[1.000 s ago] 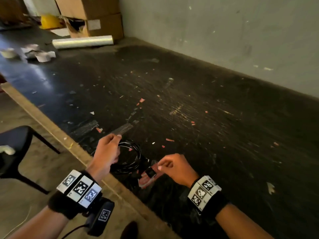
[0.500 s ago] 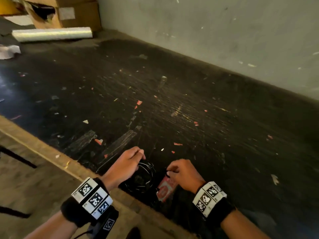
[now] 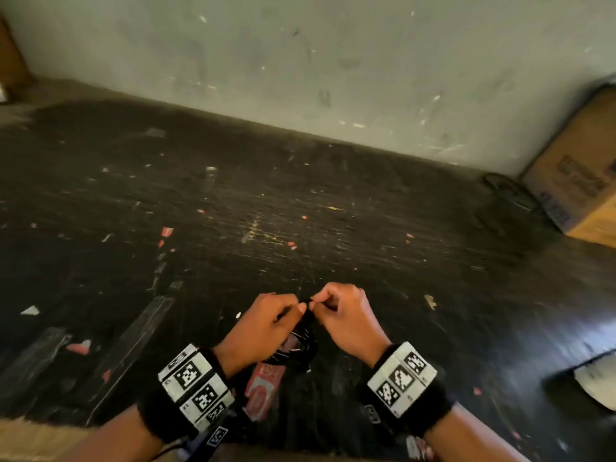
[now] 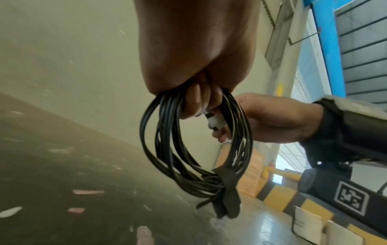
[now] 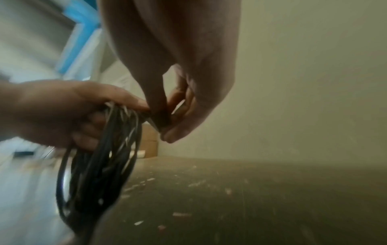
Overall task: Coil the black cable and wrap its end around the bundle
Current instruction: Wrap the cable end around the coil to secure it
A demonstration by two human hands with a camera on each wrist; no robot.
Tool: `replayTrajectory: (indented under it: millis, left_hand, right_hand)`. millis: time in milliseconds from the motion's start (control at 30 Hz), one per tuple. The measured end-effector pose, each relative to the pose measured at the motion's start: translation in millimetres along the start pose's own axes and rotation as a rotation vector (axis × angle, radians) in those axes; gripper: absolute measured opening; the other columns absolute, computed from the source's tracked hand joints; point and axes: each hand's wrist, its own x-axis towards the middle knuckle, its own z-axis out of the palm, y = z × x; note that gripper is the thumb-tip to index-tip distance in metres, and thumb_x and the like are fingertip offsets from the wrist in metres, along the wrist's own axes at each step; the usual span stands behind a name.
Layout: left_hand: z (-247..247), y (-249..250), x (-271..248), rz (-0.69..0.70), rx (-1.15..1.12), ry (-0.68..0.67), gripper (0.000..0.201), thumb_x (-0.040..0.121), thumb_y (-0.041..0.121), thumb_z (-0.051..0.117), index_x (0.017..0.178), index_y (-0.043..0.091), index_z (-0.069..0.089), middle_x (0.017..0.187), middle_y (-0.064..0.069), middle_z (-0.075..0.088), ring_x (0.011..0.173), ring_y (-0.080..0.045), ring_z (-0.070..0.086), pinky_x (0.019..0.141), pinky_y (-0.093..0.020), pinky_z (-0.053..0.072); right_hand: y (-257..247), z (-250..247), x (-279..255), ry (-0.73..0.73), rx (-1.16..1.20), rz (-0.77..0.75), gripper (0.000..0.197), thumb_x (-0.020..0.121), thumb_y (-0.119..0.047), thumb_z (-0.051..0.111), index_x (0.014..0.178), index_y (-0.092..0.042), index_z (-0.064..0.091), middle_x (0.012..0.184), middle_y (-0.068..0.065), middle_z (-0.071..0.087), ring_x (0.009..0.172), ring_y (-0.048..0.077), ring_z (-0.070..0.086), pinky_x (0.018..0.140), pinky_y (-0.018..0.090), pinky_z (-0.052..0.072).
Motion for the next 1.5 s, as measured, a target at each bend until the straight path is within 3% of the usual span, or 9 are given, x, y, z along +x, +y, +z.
replayTrajectory:
  millis: [67, 233, 433, 600, 767, 967, 1067, 1267, 1500]
  left_hand:
    - [9, 10, 8, -0.010, -0.008, -0.026, 0.034, 0.095, 0.020, 0.050, 0.064, 0.008, 0.050, 0.057, 0.003, 0.045, 0.051, -0.003, 0.042, 0.051, -0.021, 0.033]
    - [10, 21, 31, -0.287, -0.266, 0.029, 0.033, 0.095, 0.023, 0.051, 0.075, -0.003, 0.057, 0.057, -0.006, 0.043, 0.049, -0.013, 0.041, 0.047, -0.026, 0.032]
    - [21, 55, 61, -0.490, -0.547, 0.026, 0.020, 0.095, 0.026, 0.050, 0.085, 0.012, 0.059, 0.049, 0.004, 0.030, 0.037, -0.006, 0.026, 0.034, -0.018, 0.016]
    - [33, 72, 78, -0.582, -0.512, 0.182, 0.021, 0.096, 0.031, 0.047, 0.086, 0.013, 0.055, 0.050, 0.004, 0.035, 0.038, -0.006, 0.031, 0.034, -0.019, 0.021]
    - [50, 89, 83, -0.595, -0.434, 0.264, 0.014, 0.095, 0.024, 0.047, 0.090, 0.015, 0.056, 0.051, 0.003, 0.040, 0.035, -0.004, 0.034, 0.032, -0.018, 0.024]
    - [57, 104, 80, -0.614, -0.446, 0.264, 0.013, 0.095, 0.026, 0.046, 0.091, 0.017, 0.055, 0.050, 0.004, 0.039, 0.036, -0.005, 0.034, 0.034, -0.020, 0.022]
    - [58, 113, 84, -0.572, -0.484, 0.250, 0.019, 0.094, 0.033, 0.050, 0.088, 0.016, 0.055, 0.049, 0.002, 0.046, 0.038, -0.008, 0.040, 0.039, -0.023, 0.033]
    - [61, 105, 78, -0.525, -0.697, 0.306, 0.033, 0.093, 0.034, 0.054, 0.108, 0.006, 0.062, 0.061, -0.007, 0.063, 0.060, -0.021, 0.064, 0.078, -0.041, 0.051]
    - [69, 111, 82, -0.382, -0.630, 0.454, 0.029, 0.090, 0.040, 0.054, 0.079, 0.013, 0.054, 0.056, 0.002, 0.047, 0.047, -0.009, 0.047, 0.053, -0.028, 0.043]
  right_hand:
    - [7, -12, 7, 0.074, 0.160, 0.171, 0.021, 0.085, -0.006, 0.063, 0.068, -0.018, 0.062, 0.075, 0.014, 0.073, 0.061, 0.023, 0.068, 0.065, 0.040, 0.059]
    - [6, -48, 8, -0.077, 0.668, 0.233, 0.019, 0.084, 0.006, 0.062, 0.097, -0.007, 0.065, 0.086, 0.009, 0.068, 0.075, 0.018, 0.070, 0.071, 0.026, 0.059]
    - [10, -102, 14, -0.166, 0.309, -0.060, 0.019, 0.078, 0.004, 0.070, 0.092, -0.010, 0.070, 0.092, 0.007, 0.072, 0.084, 0.014, 0.071, 0.079, 0.025, 0.056]
    - [13, -144, 11, -0.065, 0.458, -0.076, 0.012, 0.078, -0.002, 0.071, 0.086, -0.010, 0.067, 0.072, 0.004, 0.072, 0.067, 0.015, 0.069, 0.060, 0.024, 0.055]
    - [12, -144, 2, -0.324, 0.326, -0.088, 0.015, 0.078, -0.009, 0.073, 0.090, -0.003, 0.067, 0.076, 0.005, 0.071, 0.062, 0.013, 0.066, 0.055, 0.021, 0.054]
    - [39, -126, 5, -0.118, -0.121, -0.577, 0.010, 0.077, -0.019, 0.074, 0.086, -0.020, 0.071, 0.127, -0.004, 0.052, 0.116, 0.005, 0.050, 0.096, 0.016, 0.041]
    - [45, -126, 7, -0.079, -0.101, -0.647, 0.015, 0.076, -0.004, 0.071, 0.088, -0.013, 0.070, 0.116, 0.002, 0.061, 0.101, 0.007, 0.061, 0.086, 0.021, 0.051]
    - [55, -131, 15, 0.189, -0.011, -0.583, 0.016, 0.073, 0.006, 0.071, 0.085, -0.004, 0.072, 0.107, 0.001, 0.062, 0.095, 0.003, 0.060, 0.084, 0.008, 0.045]
    - [53, -132, 15, 0.141, -0.124, -0.590, 0.014, 0.075, -0.006, 0.074, 0.088, -0.013, 0.073, 0.115, 0.000, 0.063, 0.105, 0.007, 0.059, 0.089, 0.020, 0.050]
